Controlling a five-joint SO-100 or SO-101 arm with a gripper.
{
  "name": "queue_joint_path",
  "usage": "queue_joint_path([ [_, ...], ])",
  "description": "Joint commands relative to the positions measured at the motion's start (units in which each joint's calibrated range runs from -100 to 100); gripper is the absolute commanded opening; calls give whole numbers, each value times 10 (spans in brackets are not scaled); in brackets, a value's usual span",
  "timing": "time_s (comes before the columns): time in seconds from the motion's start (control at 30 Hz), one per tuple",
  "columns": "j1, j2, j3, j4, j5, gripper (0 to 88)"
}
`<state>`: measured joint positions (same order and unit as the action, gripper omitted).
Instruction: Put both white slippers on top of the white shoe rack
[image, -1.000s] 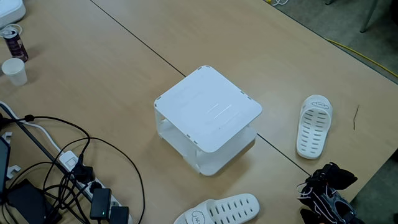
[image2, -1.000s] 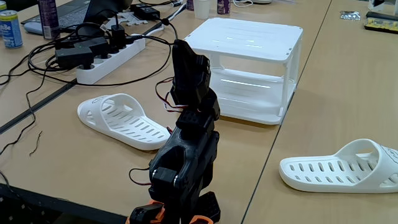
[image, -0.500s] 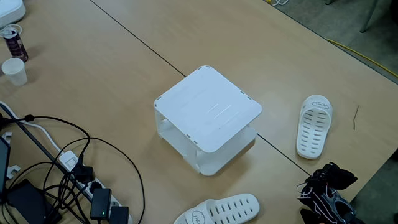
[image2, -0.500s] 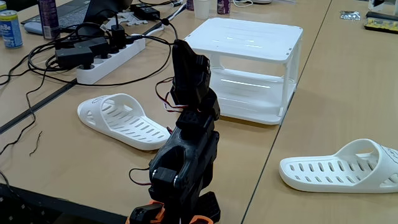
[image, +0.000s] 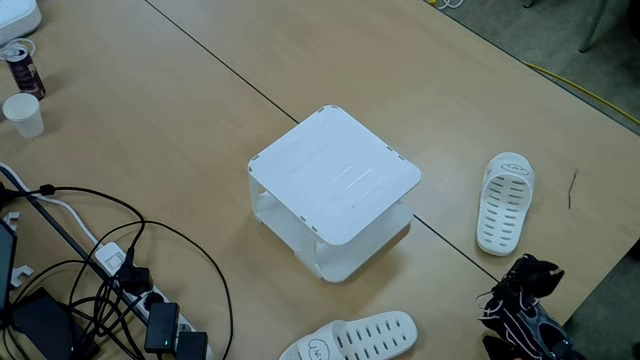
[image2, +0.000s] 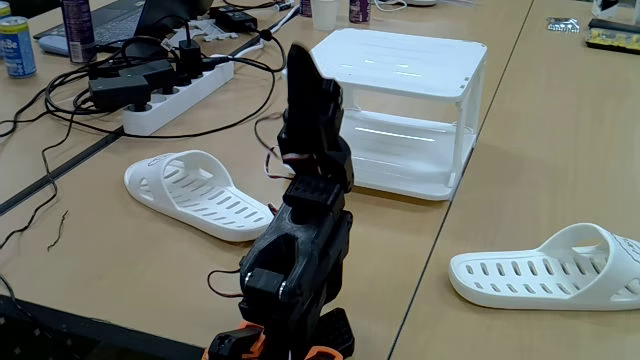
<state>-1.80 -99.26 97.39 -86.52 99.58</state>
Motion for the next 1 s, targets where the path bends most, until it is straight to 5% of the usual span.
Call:
queue_joint_path([
  [0.0,70,10,-105,181,4,8],
  [0.4,274,27,-407,725,4,10],
  [0.73,293,352,-705,808,4,8],
  [0.97,285,502,-702,810,4,8],
])
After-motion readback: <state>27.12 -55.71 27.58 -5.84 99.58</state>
